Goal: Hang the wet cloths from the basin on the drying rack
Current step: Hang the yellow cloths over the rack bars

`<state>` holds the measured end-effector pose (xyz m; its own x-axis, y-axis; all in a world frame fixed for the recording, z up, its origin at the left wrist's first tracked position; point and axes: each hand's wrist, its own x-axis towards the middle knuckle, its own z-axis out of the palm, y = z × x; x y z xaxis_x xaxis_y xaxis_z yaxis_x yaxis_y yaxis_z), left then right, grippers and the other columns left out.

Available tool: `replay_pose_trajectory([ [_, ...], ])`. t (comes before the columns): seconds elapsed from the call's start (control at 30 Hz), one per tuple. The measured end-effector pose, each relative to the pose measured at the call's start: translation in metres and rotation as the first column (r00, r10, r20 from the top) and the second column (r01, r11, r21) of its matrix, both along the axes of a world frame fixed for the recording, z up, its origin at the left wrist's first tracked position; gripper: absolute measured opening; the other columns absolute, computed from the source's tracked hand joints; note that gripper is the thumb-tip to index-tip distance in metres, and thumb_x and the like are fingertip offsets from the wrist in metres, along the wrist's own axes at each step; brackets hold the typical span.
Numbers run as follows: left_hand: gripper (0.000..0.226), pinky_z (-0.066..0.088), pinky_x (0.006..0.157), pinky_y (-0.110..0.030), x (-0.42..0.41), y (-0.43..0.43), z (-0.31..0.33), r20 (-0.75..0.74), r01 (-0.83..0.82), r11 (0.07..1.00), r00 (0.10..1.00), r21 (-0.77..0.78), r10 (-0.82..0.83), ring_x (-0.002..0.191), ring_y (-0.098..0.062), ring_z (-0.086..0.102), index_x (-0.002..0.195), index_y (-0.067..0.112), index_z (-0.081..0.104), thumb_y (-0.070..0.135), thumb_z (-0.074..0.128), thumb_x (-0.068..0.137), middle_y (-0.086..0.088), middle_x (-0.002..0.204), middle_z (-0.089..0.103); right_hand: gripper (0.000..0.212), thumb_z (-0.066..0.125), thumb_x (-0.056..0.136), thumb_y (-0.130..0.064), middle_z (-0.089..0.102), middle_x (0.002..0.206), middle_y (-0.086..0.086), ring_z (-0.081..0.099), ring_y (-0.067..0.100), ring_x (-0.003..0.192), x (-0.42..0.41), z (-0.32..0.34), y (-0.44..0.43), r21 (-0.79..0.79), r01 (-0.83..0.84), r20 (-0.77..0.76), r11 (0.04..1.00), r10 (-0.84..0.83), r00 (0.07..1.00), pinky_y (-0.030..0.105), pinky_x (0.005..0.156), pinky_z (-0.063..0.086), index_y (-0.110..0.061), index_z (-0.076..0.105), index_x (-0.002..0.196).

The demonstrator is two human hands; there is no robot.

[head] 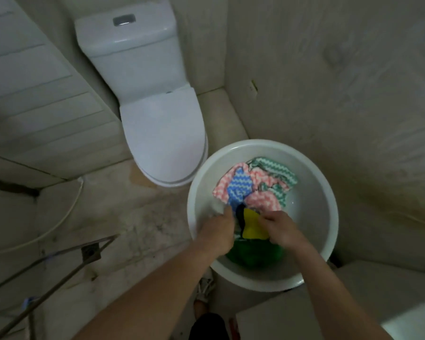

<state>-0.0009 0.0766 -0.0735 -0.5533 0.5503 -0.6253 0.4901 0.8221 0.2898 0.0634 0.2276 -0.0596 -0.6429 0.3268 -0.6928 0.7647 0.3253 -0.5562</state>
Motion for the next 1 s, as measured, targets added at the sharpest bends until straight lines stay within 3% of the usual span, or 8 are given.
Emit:
replay_pose_trajectory([
  [0.1, 0.053, 0.048, 0.081, -0.038, -0.002, 0.007, -0.006, 0.008, -0.011, 0.999, 1.0, -0.042, 0.012, 0.103, -0.032, 0.06, 0.139, 0.003, 0.033, 0.014, 0.054, 0.091, -0.017, 0.115, 0.06, 0.018, 0.053, 0.097, -0.027, 0.049, 0.068, 0.005, 0.047, 0.015, 0.059, -0.006, 0.02, 0.024, -0.137, 0.246, 0.044, 0.96, -0.242, 0.969, 0.024, 0.049, 0.039, -0.014, 0.062, 0.087],
  [0.2, 0.01, 0.047, 0.073, -0.037, -0.004, 0.012, -0.007, -0.017, 0.057, 0.998, 0.998, -0.038, -0.058, 0.092, -0.027, 0.062, 0.09, 0.012, 0.063, 0.021, 0.057, 0.089, -0.011, 0.096, 0.065, 0.038, 0.051, 0.095, -0.043, 0.043, 0.061, 0.012, 0.044, 0.023, 0.054, -0.008, 0.022, 0.048, -0.024, 0.071, 0.074, 0.997, -0.069, 0.995, 0.026, 0.05, 0.032, -0.01, 0.054, 0.075],
  [0.33, 0.026, 0.043, 0.061, -0.032, -0.012, 0.013, 0.005, -0.026, -0.148, 0.965, 0.987, 0.218, 0.157, 0.065, -0.018, 0.057, 0.062, 0.011, 0.06, 0.027, 0.06, 0.083, -0.003, 0.064, 0.059, 0.044, 0.053, 0.093, -0.043, 0.046, 0.062, 0.014, 0.043, 0.021, 0.054, -0.007, 0.021, 0.054, 0.022, -0.116, 0.169, 0.993, 0.111, 0.979, 0.031, 0.056, 0.027, -0.008, 0.05, 0.066],
  [0.47, 0.006, 0.041, 0.066, -0.035, -0.031, 0.017, 0.025, 0.479, -0.777, 0.489, 0.63, 0.397, 0.612, 0.068, -0.018, 0.052, 0.07, 0.013, 0.064, 0.018, 0.066, 0.072, -0.01, 0.07, 0.058, 0.025, 0.059, 0.088, -0.025, 0.045, 0.063, 0.012, 0.045, 0.021, 0.059, -0.005, 0.02, 0.054, -0.122, -0.089, 0.12, 0.988, 0.104, 0.987, 0.03, 0.058, 0.032, -0.012, 0.054, 0.066],
  [0.57, 0.006, 0.044, 0.069, -0.04, -0.043, 0.015, 0.024, 0.622, -0.906, 0.242, 0.416, 0.347, 0.664, 0.071, -0.022, 0.054, 0.067, 0.025, 0.06, 0.028, 0.063, 0.062, -0.012, 0.074, 0.059, 0.018, 0.055, 0.088, -0.011, 0.055, 0.075, 0.004, 0.057, 0.015, 0.068, -0.001, 0.022, 0.051, -0.392, 0.164, 0.088, 0.905, -0.14, 0.986, 0.027, 0.058, 0.048, -0.016, 0.068, 0.077],
  [0.8, 0.014, 0.044, 0.063, -0.012, -0.026, 0.018, 0.042, 0.704, -0.691, 0.654, 0.629, 0.31, 0.331, 0.067, 0.006, 0.057, 0.101, 0.028, 0.066, 0.031, 0.064, 0.087, 0.009, 0.093, 0.066, 0.026, 0.048, 0.092, 0.004, 0.062, 0.107, -0.007, 0.066, 0.016, 0.079, 0.001, 0.039, 0.041, -0.632, 0.187, -0.038, 0.752, -0.271, 0.962, 0.022, 0.045, 0.054, -0.013, 0.067, 0.092],
  [0.9, 0.005, 0.049, 0.064, -0.016, -0.014, 0.021, 0.048, 0.676, -0.706, 0.552, 0.668, 0.443, 0.311, 0.068, -0.001, 0.063, 0.087, 0.015, 0.073, 0.015, 0.071, 0.082, 0.006, 0.073, 0.07, 0.015, 0.05, 0.092, 0.002, 0.065, 0.097, -0.002, 0.065, 0.012, 0.066, -0.002, 0.048, 0.034, -0.572, 0.183, -0.078, 0.8, -0.275, 0.958, 0.023, 0.043, 0.052, -0.008, 0.061, 0.095],
  [1.0, 0.04, 0.028, 0.05, -0.021, -0.01, 0.019, 0.048, 0.583, -0.704, 0.441, 0.709, 0.557, 0.396, 0.047, -0.006, 0.031, 0.051, 0.01, 0.046, 0.012, 0.068, 0.085, 0.003, 0.05, 0.031, 0.016, 0.05, 0.091, 0.001, 0.057, 0.072, -0.002, 0.055, 0.007, 0.057, -0.006, 0.06, 0.03, -0.39, 0.153, -0.179, 0.908, -0.237, 0.955, 0.022, 0.041, 0.048, -0.012, 0.056, 0.084],
])
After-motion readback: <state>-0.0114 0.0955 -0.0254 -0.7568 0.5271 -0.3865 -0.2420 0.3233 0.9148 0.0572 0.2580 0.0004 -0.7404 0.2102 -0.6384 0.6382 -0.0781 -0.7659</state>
